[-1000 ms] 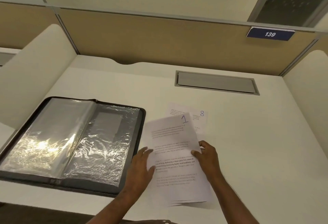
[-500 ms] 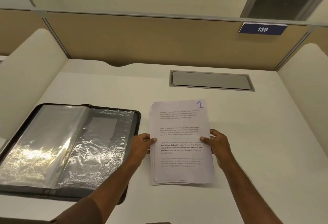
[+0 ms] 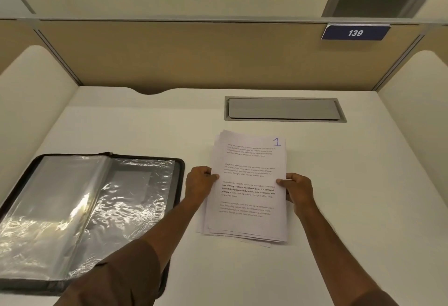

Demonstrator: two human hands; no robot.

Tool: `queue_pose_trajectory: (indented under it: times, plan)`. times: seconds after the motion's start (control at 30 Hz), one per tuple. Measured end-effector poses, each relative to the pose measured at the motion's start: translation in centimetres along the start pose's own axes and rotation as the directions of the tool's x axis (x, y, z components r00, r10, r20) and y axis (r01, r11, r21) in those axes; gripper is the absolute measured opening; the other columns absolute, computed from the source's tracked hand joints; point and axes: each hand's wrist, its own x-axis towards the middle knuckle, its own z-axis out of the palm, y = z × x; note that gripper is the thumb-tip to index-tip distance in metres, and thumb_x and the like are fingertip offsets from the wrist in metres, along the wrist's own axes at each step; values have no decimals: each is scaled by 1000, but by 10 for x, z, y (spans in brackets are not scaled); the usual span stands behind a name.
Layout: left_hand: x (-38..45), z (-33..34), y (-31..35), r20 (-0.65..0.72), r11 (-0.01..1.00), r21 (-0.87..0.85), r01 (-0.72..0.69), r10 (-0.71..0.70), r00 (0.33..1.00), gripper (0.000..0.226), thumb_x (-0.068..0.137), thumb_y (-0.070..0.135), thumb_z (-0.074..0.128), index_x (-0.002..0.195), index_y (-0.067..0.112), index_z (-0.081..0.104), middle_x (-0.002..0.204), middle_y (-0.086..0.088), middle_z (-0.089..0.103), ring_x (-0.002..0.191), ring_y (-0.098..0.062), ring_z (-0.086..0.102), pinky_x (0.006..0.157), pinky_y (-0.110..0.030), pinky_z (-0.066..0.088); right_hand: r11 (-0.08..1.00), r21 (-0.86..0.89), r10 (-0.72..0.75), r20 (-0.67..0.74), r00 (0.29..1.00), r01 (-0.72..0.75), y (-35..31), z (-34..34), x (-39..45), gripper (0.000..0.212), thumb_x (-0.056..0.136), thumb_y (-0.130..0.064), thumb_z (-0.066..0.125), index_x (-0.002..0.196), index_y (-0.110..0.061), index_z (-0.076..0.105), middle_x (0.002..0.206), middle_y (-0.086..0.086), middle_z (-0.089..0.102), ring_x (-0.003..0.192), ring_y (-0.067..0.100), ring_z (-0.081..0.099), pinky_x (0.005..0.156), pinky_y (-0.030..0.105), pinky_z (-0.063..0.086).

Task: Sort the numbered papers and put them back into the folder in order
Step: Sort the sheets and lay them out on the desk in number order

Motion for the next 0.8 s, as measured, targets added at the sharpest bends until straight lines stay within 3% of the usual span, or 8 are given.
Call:
queue_pose_trajectory:
  times: [0.1, 0.2, 0.3, 0.4, 0.47, 0.6, 0.7, 0.8]
  plan:
    - [-1, 6, 8, -37, 993, 119, -21, 25, 999, 22, 85, 22, 75, 77, 3, 69, 68, -5, 66, 60, -15, 55, 57, -25, 42, 998, -54, 15, -16, 1000, -16, 3, 4, 8, 12, 83, 1, 72, 91, -6, 73, 91, 13, 77, 82, 36, 74, 79, 52, 62]
    - [-4, 9, 11, -22, 976, 214, -26, 32, 999, 9, 88, 23, 72, 86, 15, 73, 80, 3, 72, 73, -16, 66, 64, -28, 52, 992, -126, 20, -22, 1000, -22, 7, 7, 15, 13, 80, -3, 75, 87, -13, 74, 88, 8, 78, 83, 34, 75, 81, 56, 61]
    - [-6, 9, 11, -54, 970, 244, -11, 25, 998, 24, 91, 27, 68, 113, 17, 72, 102, 2, 73, 92, -17, 67, 77, -27, 50, 976, -219, -17, -35, 999, 9, 8, 10, 13, 12, 82, -8, 76, 85, -19, 74, 87, 1, 77, 80, 26, 74, 83, 50, 61]
    - [-9, 7, 6, -62, 967, 255, -18, 34, 997, 37, 94, 34, 65, 127, 16, 63, 95, 6, 67, 99, -17, 65, 85, -28, 48, 900, -432, -102, -72, 992, 61, 11, 11, 10, 6, 87, -17, 73, 93, -16, 74, 92, 0, 76, 80, 21, 68, 77, 35, 54]
    - [-9, 6, 0, -51, 967, 256, 3, 10, 999, 47, 95, 37, 64, 135, 14, 55, 98, 4, 67, 105, -19, 64, 90, -31, 47, 841, -537, -137, -84, 987, 71, 12, 13, 5, 17, 90, -23, 72, 103, -12, 74, 99, 2, 74, 82, 20, 64, 75, 29, 45]
    - [-13, 8, -3, -57, 971, 237, 19, -5, 998, 56, 96, 38, 63, 144, 13, 47, 115, -4, 69, 112, -22, 63, 91, -30, 46, 866, -498, -88, -69, 994, 42, 19, 19, 4, 34, 90, -29, 73, 117, -10, 71, 111, 4, 73, 99, 26, 69, 83, 32, 49]
    - [-15, 8, -1, -46, 975, 221, 16, -6, 999, 57, 97, 38, 62, 145, 13, 45, 122, -7, 67, 114, -22, 62, 90, -28, 43, 935, -355, -3, -24, 1000, -6, 24, 23, 6, 16, 87, -27, 73, 98, -15, 76, 96, 3, 77, 88, 28, 73, 86, 49, 59]
    - [-16, 8, -1, -37, 974, 227, 9, 0, 999, 58, 97, 38, 62, 145, 12, 45, 125, -8, 66, 114, -23, 62, 92, -31, 46, 970, -236, 56, -28, 998, -61, 22, 26, 5, 9, 88, -17, 72, 79, -15, 71, 90, 9, 76, 82, 32, 72, 81, 47, 59]
